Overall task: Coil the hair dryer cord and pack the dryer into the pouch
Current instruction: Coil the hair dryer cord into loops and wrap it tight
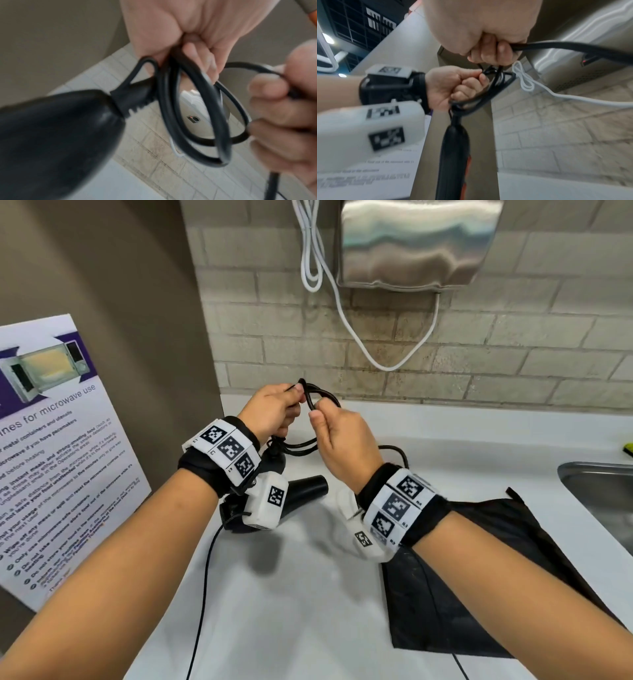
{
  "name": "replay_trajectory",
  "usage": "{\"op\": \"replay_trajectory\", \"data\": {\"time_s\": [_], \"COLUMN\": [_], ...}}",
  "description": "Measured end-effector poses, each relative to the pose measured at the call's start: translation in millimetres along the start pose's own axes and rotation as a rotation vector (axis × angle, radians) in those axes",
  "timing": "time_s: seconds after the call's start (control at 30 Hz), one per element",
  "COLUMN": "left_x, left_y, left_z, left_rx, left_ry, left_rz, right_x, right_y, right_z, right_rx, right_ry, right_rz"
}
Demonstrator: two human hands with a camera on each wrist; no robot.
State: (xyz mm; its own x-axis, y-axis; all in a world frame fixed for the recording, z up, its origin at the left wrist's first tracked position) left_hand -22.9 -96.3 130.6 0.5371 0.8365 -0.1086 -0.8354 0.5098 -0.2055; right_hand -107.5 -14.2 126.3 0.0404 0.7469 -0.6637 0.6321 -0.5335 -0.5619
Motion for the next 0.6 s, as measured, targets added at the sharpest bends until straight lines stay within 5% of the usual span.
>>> {"op": "replay_trajectory", "data": {"time_s": [0.43, 0.6], "left_x": [0, 2], "left_y": [1, 2], "left_z": [-7, -2], "left_rx": [0.212, 0.054], "left_ry": [-0.073, -0.051], "left_rz": [0.058, 0.071], "right_x": [6, 9], "right_y": [18, 20], "right_z": [10, 12], "right_rx": [-0.027, -0.034], "right_ry": [-0.013, -0.031], "right_rz": [0.013, 0.007]}}
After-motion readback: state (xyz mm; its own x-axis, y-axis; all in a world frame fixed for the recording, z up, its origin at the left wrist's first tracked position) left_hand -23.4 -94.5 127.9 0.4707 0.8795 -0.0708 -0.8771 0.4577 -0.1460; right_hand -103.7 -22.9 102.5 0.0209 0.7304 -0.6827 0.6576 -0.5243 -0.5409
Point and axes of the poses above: each hand's wrist, its own x-axis away from the middle knuckle, its own y-axis out of the palm, z = x × y, the point moved 5 cm from there along -x, towards the middle knuckle, and after that the axes turned 6 degrees about -x, right-handed, at the moved point
